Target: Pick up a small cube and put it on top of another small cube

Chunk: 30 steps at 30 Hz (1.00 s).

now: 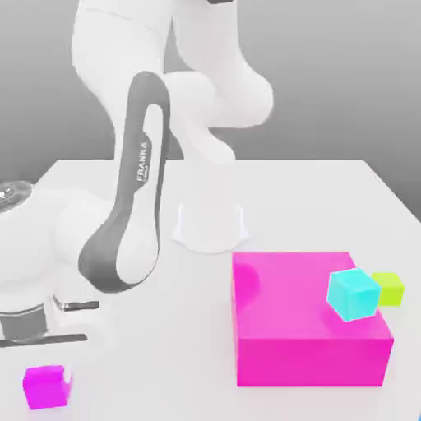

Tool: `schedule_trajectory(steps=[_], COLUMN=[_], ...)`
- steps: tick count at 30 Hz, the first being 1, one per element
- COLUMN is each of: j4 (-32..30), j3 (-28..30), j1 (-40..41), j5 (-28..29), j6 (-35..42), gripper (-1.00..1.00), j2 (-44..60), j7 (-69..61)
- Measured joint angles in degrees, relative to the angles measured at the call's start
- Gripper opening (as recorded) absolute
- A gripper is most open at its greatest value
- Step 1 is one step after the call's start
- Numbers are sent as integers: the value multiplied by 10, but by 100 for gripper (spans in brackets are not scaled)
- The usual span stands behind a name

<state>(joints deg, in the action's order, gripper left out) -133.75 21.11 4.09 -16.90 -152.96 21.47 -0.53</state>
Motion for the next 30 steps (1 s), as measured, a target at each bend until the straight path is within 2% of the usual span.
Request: schedule_trajectory(steps=[3,7,17,23,24,26,30], j4=[16,4,-81,-160,-182,-200,-203], j3=[-27,-75,-207,-311,-319,-297,-277], j1=[-39,-100,-260,-485,-525,-550,-536], j5=[11,18,55,117,136,162,195], j6=[4,2,-4,1,5,-12,-83], gripper=[-100,-100,-100,-100,-100,-100,-100], j2=[-27,-54,-146,-218,-229,-216,-142], j7=[5,22,95,203,232,264,293])
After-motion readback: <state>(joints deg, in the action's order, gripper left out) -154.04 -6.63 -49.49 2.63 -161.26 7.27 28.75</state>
